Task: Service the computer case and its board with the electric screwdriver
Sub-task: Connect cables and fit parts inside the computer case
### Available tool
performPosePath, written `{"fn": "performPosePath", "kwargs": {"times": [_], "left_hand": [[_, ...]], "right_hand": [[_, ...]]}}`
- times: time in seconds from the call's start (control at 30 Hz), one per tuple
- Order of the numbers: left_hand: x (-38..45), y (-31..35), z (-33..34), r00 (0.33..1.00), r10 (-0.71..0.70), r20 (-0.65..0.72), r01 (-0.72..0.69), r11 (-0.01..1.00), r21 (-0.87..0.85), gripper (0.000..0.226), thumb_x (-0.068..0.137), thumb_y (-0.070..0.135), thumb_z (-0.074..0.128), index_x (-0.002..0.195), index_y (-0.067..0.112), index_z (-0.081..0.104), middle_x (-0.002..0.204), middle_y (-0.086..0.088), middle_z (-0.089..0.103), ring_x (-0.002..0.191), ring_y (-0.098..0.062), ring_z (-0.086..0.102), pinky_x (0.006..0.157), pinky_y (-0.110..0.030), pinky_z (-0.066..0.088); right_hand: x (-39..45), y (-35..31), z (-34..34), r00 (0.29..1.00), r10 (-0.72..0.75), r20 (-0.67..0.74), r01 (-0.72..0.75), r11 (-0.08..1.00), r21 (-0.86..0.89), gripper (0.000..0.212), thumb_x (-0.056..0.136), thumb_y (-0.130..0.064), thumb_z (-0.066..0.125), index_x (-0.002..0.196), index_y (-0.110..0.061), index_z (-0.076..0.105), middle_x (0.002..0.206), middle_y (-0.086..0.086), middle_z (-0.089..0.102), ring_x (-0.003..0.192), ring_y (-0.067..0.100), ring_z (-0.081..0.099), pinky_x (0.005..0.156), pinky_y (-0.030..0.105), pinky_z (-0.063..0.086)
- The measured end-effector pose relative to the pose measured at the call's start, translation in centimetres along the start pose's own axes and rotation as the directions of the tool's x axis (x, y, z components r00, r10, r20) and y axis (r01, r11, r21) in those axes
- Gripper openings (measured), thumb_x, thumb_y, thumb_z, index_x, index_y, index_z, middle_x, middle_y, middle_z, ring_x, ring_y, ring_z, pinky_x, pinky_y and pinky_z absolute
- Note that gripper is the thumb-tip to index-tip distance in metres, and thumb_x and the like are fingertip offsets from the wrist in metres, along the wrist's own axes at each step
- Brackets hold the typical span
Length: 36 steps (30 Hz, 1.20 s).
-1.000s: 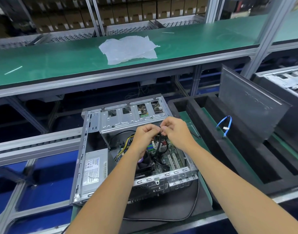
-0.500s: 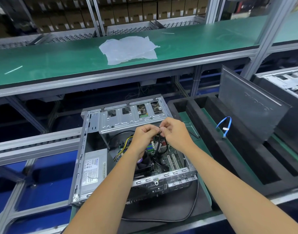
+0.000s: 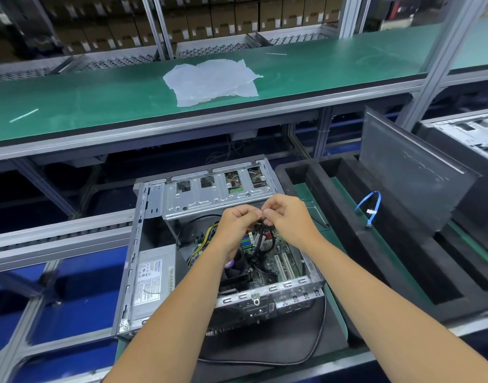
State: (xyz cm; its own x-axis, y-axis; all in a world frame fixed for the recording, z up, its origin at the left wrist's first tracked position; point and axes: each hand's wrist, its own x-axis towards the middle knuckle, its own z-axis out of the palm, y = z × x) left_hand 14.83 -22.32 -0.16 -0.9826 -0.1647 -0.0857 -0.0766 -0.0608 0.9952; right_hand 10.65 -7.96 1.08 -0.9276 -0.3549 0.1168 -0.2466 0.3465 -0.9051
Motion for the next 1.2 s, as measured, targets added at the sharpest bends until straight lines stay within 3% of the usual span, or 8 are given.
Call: {"fn": "performPosePath", "kwargs": {"times": [0.2, 0.43, 0.63, 0.77, 0.93, 1.07, 1.2], "left_hand": [[-0.03, 0.04, 0.13, 1.0, 0.0, 0.005, 0.0, 0.999, 0.032, 0.017, 0.086, 0.005, 0.061, 0.074, 0.013, 0.071, 0.068, 0.003, 0.065, 0.058, -0.003, 0.047, 0.062, -0.022, 0.038], [0.05, -0.15, 0.09, 1.0, 0.001, -0.006, -0.001, 0.999, 0.041, 0.023, 0.086, 0.006, 0.061, 0.07, 0.019, 0.072, 0.066, 0.006, 0.064, 0.058, -0.003, 0.047, 0.062, -0.023, 0.037], [0.03, -0.31, -0.25, 0.998, 0.033, 0.053, -0.035, 0.998, 0.047, 0.018, 0.089, 0.008, 0.061, 0.075, 0.014, 0.07, 0.075, -0.004, 0.065, 0.066, -0.007, 0.05, 0.064, -0.019, 0.04], [0.07, -0.47, -0.2, 0.999, 0.043, 0.003, -0.043, 0.997, 0.063, 0.019, 0.088, 0.008, 0.063, 0.072, 0.015, 0.07, 0.071, 0.001, 0.063, 0.066, -0.007, 0.05, 0.064, -0.019, 0.042], [-0.01, -0.31, -0.01, 0.999, 0.041, 0.019, -0.042, 0.999, 0.002, 0.024, 0.088, 0.006, 0.061, 0.069, 0.019, 0.07, 0.065, 0.008, 0.064, 0.055, 0.0, 0.048, 0.055, -0.014, 0.038], [-0.04, -0.23, 0.01, 0.999, 0.035, 0.015, -0.035, 0.999, 0.004, 0.02, 0.087, 0.005, 0.061, 0.072, 0.015, 0.07, 0.066, 0.006, 0.065, 0.055, 0.0, 0.049, 0.055, -0.014, 0.039], [-0.06, -0.19, 0.05, 1.0, 0.017, -0.005, -0.017, 1.0, -0.003, 0.018, 0.086, 0.004, 0.061, 0.073, 0.012, 0.069, 0.07, 0.0, 0.063, 0.055, -0.002, 0.047, 0.055, -0.016, 0.038]], "right_hand": [[0.03, 0.01, 0.04, 1.0, 0.01, 0.005, -0.009, 1.0, -0.026, 0.022, 0.092, 0.002, 0.058, 0.081, -0.015, 0.065, 0.073, 0.004, 0.068, 0.058, 0.001, 0.064, 0.063, 0.015, 0.052], [-0.04, -0.18, -0.08, 1.0, 0.001, 0.012, -0.001, 1.0, -0.006, 0.016, 0.089, 0.002, 0.062, 0.082, -0.011, 0.067, 0.074, 0.008, 0.069, 0.058, 0.003, 0.062, 0.065, 0.019, 0.054], [-0.07, -0.35, -0.35, 1.0, 0.02, 0.021, -0.021, 0.999, 0.048, 0.012, 0.088, 0.004, 0.067, 0.083, -0.006, 0.068, 0.072, 0.011, 0.068, 0.062, 0.012, 0.063, 0.07, 0.029, 0.056], [-0.13, -0.58, -0.3, 1.0, -0.015, 0.017, 0.015, 1.0, -0.005, 0.014, 0.086, 0.0, 0.07, 0.081, -0.013, 0.071, 0.084, 0.003, 0.067, 0.072, 0.008, 0.06, 0.069, 0.014, 0.049], [-0.17, -0.55, -0.27, 1.0, 0.002, 0.008, -0.002, 1.0, 0.03, 0.015, 0.089, 0.003, 0.064, 0.083, -0.011, 0.067, 0.081, 0.015, 0.069, 0.07, 0.017, 0.06, 0.074, 0.034, 0.054], [-0.1, -0.46, -0.13, 1.0, 0.015, 0.007, -0.015, 0.999, 0.045, 0.014, 0.093, 0.004, 0.059, 0.088, -0.008, 0.062, 0.075, 0.008, 0.066, 0.06, 0.008, 0.06, 0.068, 0.027, 0.055], [-0.02, -0.2, -0.22, 1.0, 0.021, -0.014, -0.02, 0.997, 0.072, 0.012, 0.092, 0.005, 0.06, 0.098, -0.002, 0.067, 0.079, 0.015, 0.069, 0.06, 0.008, 0.063, 0.068, 0.022, 0.057]]}}
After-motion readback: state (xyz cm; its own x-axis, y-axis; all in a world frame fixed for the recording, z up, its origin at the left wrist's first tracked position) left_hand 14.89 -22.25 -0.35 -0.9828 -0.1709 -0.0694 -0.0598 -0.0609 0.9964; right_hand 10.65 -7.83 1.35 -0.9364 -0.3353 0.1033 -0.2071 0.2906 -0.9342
